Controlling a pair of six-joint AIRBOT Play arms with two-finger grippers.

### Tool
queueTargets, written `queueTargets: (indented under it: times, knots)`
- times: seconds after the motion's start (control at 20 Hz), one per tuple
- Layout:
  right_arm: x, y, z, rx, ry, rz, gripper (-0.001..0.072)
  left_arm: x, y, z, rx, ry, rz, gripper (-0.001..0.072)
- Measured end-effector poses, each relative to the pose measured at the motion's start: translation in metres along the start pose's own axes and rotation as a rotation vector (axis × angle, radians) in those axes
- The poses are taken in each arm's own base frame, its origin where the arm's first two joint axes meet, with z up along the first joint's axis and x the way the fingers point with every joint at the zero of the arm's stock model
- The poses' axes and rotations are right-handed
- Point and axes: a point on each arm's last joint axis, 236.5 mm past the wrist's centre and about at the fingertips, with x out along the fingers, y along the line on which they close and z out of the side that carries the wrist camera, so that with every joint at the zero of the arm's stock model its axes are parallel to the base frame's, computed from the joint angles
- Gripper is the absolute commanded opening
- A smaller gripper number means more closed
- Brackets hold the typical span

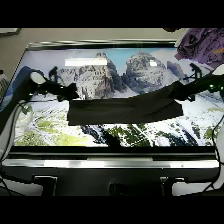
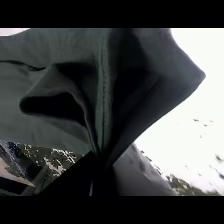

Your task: Fold the clothes and pants, and hang the long-sleeved shirts on hangers.

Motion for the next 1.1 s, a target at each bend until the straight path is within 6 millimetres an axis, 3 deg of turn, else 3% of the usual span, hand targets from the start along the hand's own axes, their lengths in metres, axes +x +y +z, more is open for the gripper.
queueTargets:
  times: [0.15,0.35,0.6,0.85,1.1]
  knots:
    - [-0.039,0.005,-0.008,0.016,-0.066,-0.076,0.0034,0.051,-0.069,-0.043,0.035,0.076,-0.104,0.0013]
    - [-0.076,0.009,-0.016,0.068,-0.132,-0.141,0.0035,0.11,-0.152,-0.1,0.057,0.145,-0.21,0.0013]
    - [-0.107,0.02,-0.012,0.113,-0.207,-0.159,0.0035,0.17,-0.23,-0.153,0.025,0.189,-0.315,0.0013]
    - [-0.123,0.027,-0.006,0.137,-0.258,-0.157,0.0035,0.213,-0.275,-0.178,-0.084,0.21,-0.404,0.0013]
    - [-0.127,0.031,-0.004,0.164,-0.274,-0.143,0.0035,0.24,-0.287,-0.19,-0.186,0.218,-0.438,0.0013]
